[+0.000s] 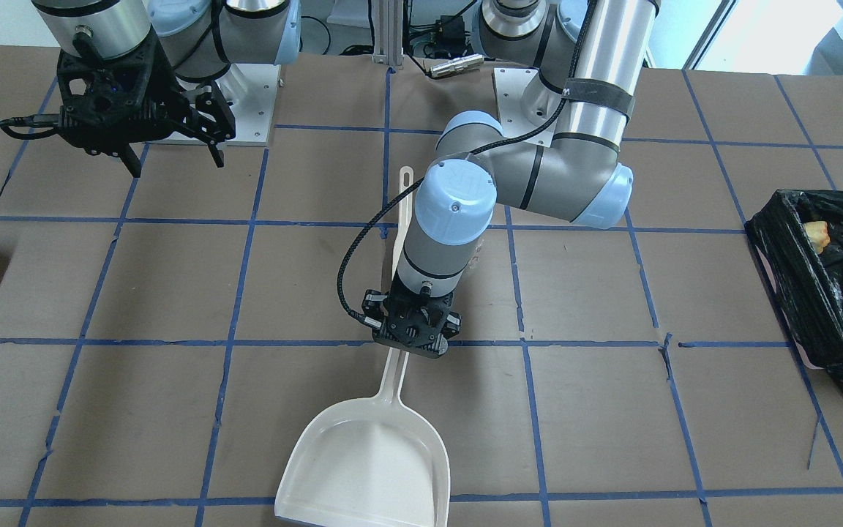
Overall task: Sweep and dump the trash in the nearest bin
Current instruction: 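Bring the empty dustpan back and set it on the table with the left gripper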
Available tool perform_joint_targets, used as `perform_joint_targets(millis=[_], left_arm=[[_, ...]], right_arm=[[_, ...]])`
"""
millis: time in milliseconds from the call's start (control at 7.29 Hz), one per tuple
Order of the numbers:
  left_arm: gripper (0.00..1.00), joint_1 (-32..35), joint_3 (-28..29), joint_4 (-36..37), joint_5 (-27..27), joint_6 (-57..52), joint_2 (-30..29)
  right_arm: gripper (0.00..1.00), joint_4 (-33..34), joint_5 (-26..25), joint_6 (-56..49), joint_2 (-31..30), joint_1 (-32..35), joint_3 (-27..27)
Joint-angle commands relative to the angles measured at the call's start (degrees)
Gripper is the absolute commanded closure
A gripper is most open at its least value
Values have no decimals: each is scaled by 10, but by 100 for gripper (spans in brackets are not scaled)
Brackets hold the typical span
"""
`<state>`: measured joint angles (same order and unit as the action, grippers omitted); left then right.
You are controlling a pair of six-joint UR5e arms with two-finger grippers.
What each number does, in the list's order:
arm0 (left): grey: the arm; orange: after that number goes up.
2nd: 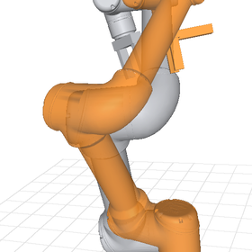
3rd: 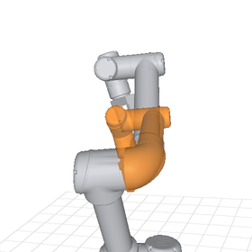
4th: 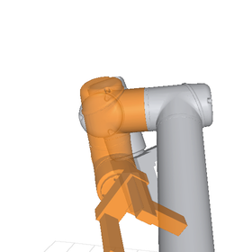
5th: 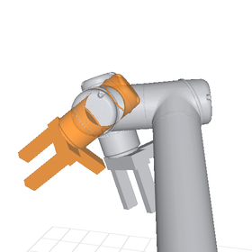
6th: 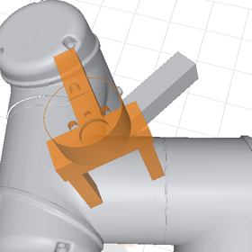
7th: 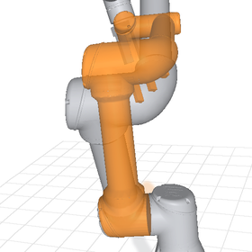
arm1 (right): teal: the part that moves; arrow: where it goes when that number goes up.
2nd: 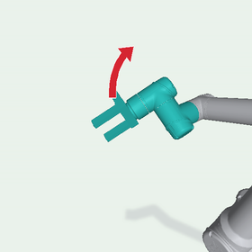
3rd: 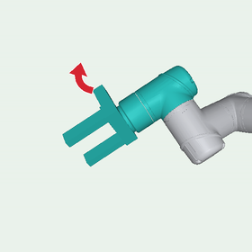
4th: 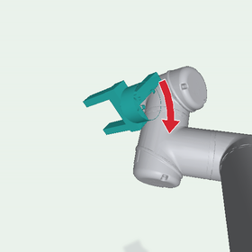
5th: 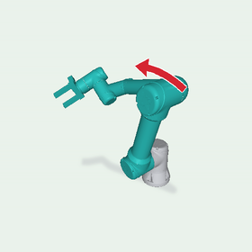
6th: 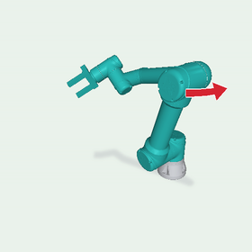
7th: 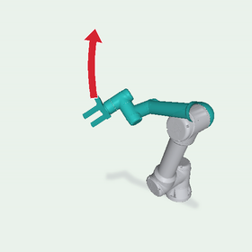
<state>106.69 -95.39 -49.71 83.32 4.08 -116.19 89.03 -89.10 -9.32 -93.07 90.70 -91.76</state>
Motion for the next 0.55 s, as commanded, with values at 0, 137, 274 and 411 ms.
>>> perform_joint_targets(millis=[0,137,274,411], left_arm=[[88,4,-15,1,3,-1,10],[87,4,-17,2,23,2,11],[86,4,-18,3,34,5,11],[86,8,-18,3,34,26,6]], right_arm=[[0,0,1,0,0,0,0],[0,0,1,0,0,0,0],[0,0,2,0,0,0,0],[0,0,2,0,0,0,0]])
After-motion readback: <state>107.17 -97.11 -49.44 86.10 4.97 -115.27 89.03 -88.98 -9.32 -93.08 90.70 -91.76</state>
